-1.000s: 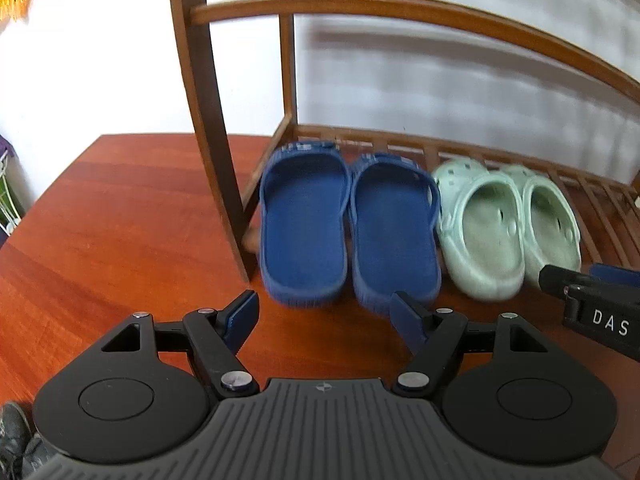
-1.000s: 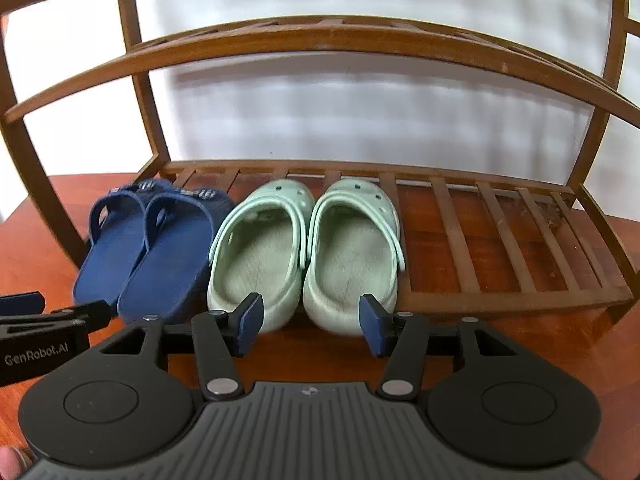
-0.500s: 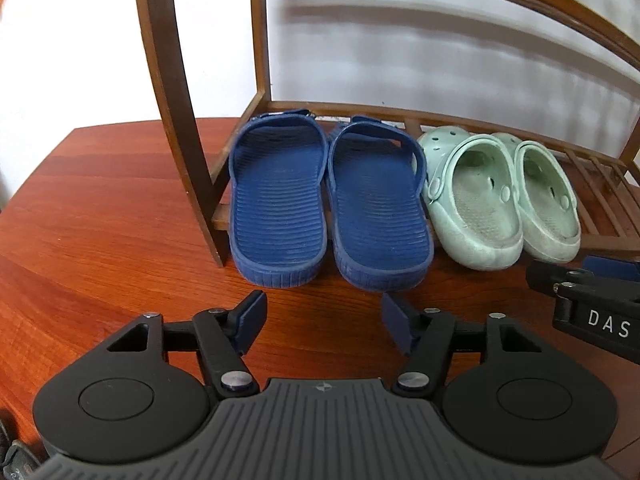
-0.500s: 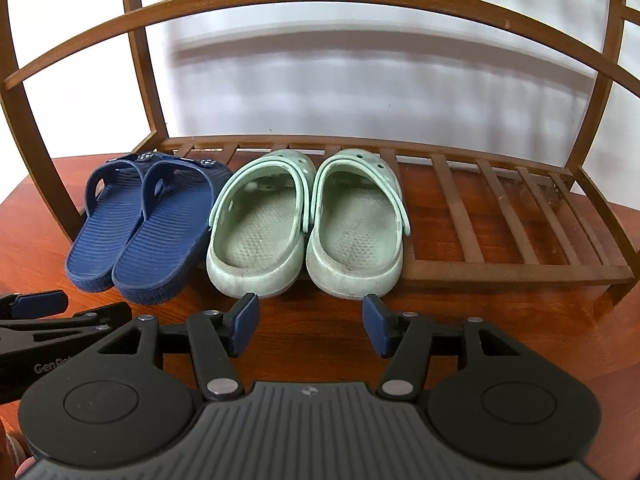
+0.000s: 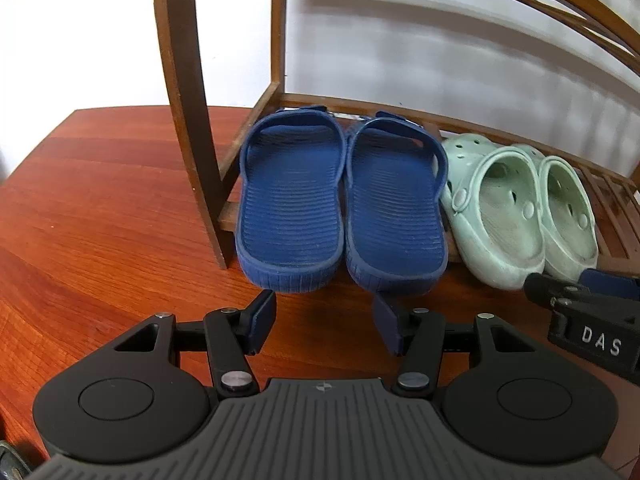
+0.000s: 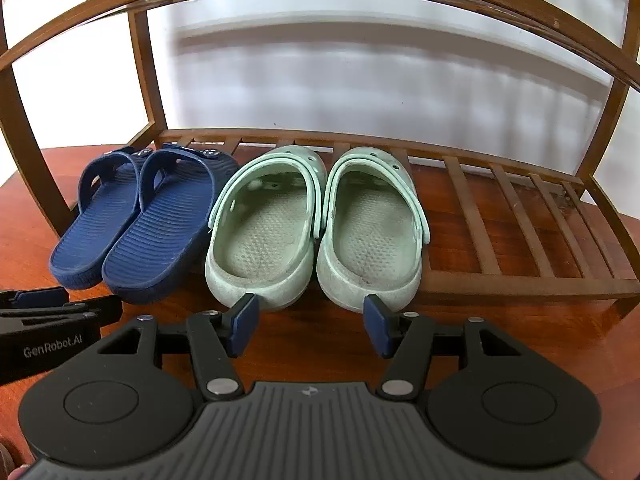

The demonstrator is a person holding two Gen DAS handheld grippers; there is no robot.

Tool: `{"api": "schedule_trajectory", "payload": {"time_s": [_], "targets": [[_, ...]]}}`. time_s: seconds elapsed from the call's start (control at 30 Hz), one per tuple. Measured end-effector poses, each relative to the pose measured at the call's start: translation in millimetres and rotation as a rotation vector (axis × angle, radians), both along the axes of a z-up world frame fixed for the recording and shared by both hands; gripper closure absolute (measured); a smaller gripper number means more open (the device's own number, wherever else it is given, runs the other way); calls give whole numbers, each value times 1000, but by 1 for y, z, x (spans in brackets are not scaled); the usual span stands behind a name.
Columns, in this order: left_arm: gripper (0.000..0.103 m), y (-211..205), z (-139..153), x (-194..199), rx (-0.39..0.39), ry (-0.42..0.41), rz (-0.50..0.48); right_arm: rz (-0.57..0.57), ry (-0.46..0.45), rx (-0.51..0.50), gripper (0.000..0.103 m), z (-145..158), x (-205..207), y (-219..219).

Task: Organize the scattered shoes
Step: 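Withdraw both tools from the rack shelf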

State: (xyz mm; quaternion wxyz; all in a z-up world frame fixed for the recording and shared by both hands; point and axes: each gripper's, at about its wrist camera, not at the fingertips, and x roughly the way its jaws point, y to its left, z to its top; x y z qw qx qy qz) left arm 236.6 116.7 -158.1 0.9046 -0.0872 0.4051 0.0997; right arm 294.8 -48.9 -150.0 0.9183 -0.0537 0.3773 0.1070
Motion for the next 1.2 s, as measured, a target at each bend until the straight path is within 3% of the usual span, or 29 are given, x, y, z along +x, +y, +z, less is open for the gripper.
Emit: {"api": "schedule_trajectory", "payload": {"time_s": [0.77,1.2], "targets": [[47,10,-6,55,30,4,7,-6,-4,14,36,-10,29,14],[45,11,2,28,-2,21,26,-15,18,57,36,4,13,3]]}}
